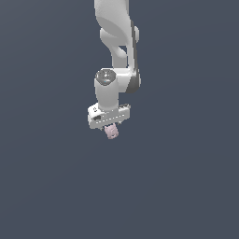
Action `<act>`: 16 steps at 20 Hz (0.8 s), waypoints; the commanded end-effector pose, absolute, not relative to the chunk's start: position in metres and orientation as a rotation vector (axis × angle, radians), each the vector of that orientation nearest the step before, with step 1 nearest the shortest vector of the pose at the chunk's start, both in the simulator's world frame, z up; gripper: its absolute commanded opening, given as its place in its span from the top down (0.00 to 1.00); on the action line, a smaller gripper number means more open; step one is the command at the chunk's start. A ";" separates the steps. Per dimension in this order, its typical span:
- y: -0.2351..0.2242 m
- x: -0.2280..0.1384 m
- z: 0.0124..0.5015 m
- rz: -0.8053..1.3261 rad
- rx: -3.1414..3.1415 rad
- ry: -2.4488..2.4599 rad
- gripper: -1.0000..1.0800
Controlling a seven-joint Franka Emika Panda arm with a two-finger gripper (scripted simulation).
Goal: Pick up the object and move it to a goal position.
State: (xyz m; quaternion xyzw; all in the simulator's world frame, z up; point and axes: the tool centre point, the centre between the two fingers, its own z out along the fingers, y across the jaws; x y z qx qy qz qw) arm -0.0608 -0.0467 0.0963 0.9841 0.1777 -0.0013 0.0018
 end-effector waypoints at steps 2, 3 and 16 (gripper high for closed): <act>-0.046 -0.066 0.092 -0.001 3.080 0.612 0.04; -0.045 -0.066 0.091 -0.001 3.079 0.621 0.04; -0.045 -0.068 0.069 -0.001 3.077 0.634 0.04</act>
